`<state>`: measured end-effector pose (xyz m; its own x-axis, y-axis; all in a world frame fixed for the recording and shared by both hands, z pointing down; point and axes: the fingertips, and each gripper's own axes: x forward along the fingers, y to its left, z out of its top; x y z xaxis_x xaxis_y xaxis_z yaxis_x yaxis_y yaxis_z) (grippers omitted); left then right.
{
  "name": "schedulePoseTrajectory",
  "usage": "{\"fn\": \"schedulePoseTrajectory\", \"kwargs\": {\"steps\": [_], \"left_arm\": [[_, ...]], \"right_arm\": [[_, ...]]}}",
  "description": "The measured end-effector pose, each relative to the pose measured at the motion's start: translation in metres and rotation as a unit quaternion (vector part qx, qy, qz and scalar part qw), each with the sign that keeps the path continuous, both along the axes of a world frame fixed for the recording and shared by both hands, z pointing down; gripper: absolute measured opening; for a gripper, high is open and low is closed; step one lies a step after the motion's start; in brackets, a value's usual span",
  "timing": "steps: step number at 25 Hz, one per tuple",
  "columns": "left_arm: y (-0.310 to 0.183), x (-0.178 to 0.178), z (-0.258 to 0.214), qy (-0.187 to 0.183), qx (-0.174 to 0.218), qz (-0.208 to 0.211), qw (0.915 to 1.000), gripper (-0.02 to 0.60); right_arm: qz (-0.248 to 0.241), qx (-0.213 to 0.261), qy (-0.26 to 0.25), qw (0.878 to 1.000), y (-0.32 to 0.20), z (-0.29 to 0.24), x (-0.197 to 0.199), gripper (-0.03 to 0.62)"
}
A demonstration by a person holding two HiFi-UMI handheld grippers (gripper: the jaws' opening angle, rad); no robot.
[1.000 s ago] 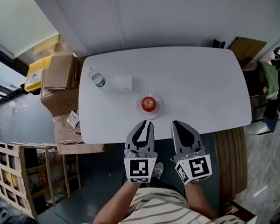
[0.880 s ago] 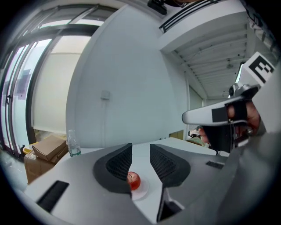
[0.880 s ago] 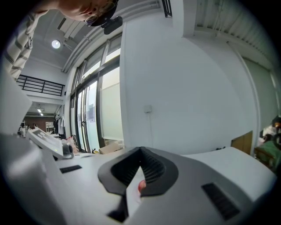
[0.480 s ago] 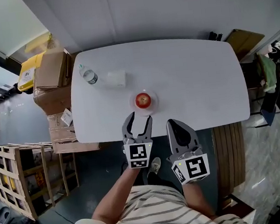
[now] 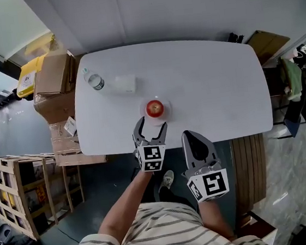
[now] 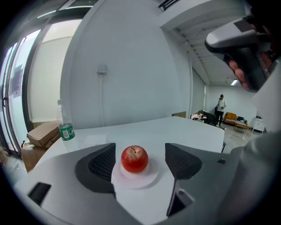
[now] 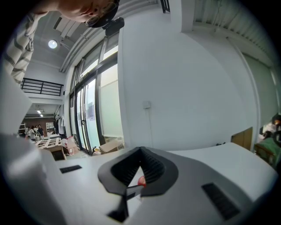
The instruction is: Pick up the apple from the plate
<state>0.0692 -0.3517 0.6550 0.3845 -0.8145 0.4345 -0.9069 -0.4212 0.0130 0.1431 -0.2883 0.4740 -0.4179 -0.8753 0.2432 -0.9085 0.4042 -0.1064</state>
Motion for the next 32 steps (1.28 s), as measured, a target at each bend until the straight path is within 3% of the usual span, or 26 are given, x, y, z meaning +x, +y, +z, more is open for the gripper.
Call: {"fn": "schedulePoseTrajectory", "kwargs": {"steps": [14, 32], "left_arm": [[-0.022, 0.001, 0.064, -0.042, -0.056, 0.002, 0.9975, 0.373], [-0.043, 0.006, 0.098, -0.089, -0.071, 0.026, 0.9932, 0.376]], "right_arm": [[0.001, -0.009, 0.002, 1.0, -0.002, 0.009, 0.002, 0.012], [0.007, -0.018, 0.007, 1.0, -0.005, 0.015, 0.009, 0.012]]}}
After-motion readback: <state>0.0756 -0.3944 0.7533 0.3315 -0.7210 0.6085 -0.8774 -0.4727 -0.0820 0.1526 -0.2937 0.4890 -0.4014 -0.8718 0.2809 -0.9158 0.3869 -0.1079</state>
